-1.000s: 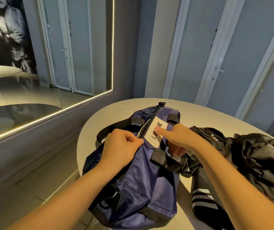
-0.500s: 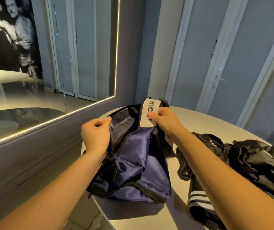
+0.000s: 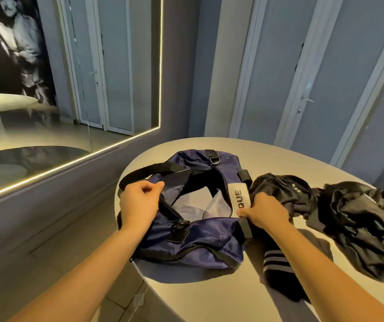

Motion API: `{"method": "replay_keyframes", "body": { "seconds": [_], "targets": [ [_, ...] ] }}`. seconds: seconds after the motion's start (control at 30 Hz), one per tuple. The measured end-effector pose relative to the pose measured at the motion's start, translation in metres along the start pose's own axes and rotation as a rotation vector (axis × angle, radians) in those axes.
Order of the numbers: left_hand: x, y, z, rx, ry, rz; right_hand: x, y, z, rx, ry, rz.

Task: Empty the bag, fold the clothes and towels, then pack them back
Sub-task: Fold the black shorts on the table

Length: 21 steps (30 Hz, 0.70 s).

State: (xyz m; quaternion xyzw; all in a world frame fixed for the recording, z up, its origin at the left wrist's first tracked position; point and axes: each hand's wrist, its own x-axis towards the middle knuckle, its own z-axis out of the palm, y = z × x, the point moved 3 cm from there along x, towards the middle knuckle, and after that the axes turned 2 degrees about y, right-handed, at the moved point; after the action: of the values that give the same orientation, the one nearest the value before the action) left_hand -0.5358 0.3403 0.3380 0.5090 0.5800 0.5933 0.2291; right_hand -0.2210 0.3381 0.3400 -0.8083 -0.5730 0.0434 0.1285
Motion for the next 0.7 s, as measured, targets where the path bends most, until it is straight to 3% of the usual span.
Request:
{"method": "replay_keyframes", "body": {
  "seconds": [0.07,0.17,0.27,0.4,0.5,0.7],
  "targets": [
    [-0.002,-0.002,-0.003,0.016,0.0,0.04,-0.008,-0.012,-0.019,-0.082,0.158,-0.101],
    [-0.006,0.0,-0.006,0.068,0.034,0.102,-0.027,-0.039,-0.031,0.086,0.364,-0.428],
    [-0.008,-0.002,-0.005,0.038,0.059,0.063,-0.042,-0.073,-0.02,0.338,0.146,-0.64],
    [-0.001,-0.004,-0.002,0.162,-0.052,-0.032,-0.043,-0.097,0.024,0.258,-0.134,-0.671],
    [0.02,0.002,-0.001,0.361,-0.146,-0.042,-0.041,-0.1,0.045,0.206,-0.194,-0.637],
    [0.063,0.027,0.038,0.527,-0.361,0.152,-0.028,-0.112,0.054,0.214,-0.281,-0.625]
  ]
}}
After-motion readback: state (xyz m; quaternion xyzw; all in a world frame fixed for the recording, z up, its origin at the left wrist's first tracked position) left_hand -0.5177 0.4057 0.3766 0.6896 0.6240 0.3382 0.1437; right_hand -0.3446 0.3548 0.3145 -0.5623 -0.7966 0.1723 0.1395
